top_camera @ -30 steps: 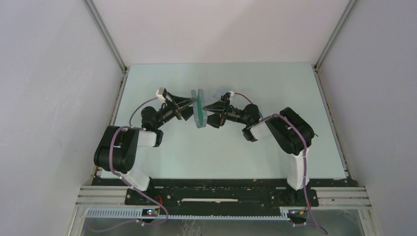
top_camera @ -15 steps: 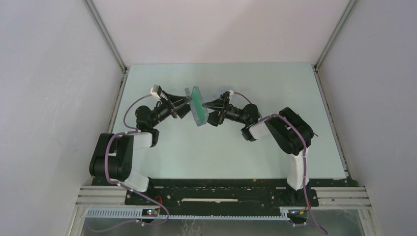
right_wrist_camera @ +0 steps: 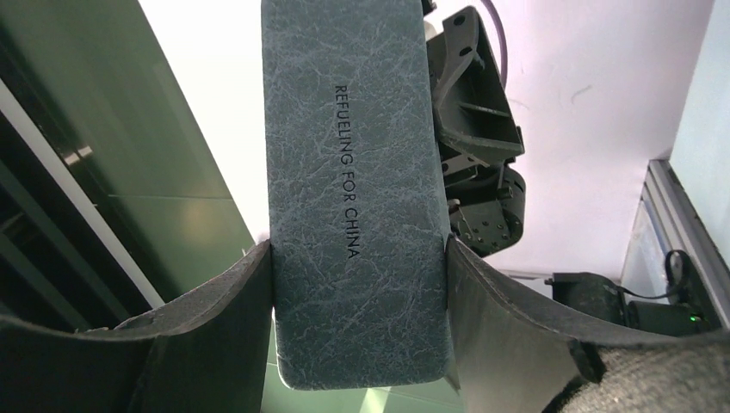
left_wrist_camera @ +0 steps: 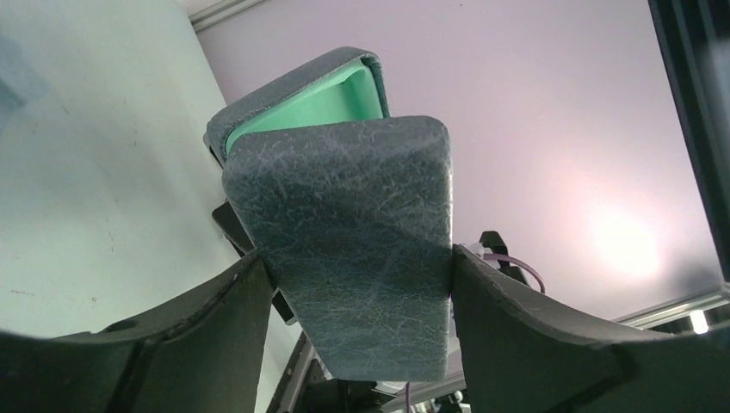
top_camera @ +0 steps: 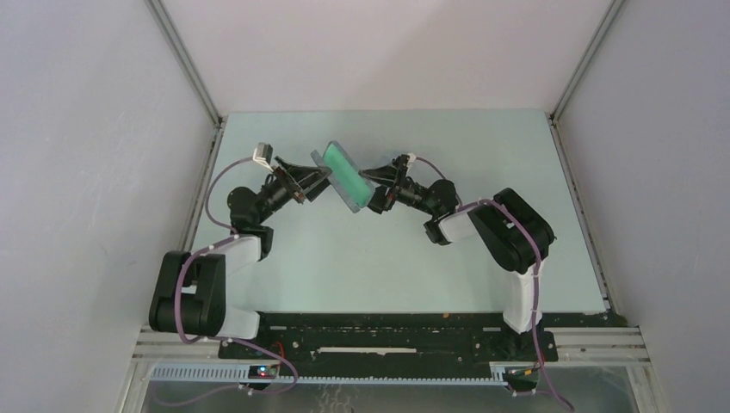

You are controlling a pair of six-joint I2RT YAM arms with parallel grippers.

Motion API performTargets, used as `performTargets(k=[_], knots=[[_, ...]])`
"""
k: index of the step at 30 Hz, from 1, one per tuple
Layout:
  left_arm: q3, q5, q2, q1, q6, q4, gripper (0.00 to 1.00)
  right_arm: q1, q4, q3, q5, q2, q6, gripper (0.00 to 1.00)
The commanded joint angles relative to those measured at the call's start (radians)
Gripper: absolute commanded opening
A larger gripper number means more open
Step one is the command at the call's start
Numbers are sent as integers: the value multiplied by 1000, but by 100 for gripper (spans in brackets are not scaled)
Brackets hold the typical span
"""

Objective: Organize the sunglasses
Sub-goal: Open the sunglasses case.

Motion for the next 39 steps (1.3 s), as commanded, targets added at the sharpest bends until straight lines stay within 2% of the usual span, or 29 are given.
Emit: performTargets(k=[1, 10, 20, 26, 35, 39], knots=[[-8, 136, -128, -24, 78, 227, 0, 9, 27, 0, 71, 7, 397, 0], [-39, 128, -127, -24, 87, 228, 0, 9, 28, 0, 70, -2, 397, 0], [-34, 146, -141, -24, 87, 228, 0, -9, 27, 0, 61, -9, 387, 11], [-39, 147, -134, -25, 87, 228, 0, -20, 28, 0, 60, 6, 390, 13], [-50, 149, -161, -25, 105, 228, 0, -23, 26, 0, 59, 17, 398, 29], [-53, 152, -171, -25, 109, 228, 0, -23, 27, 0, 60, 21, 399, 31]])
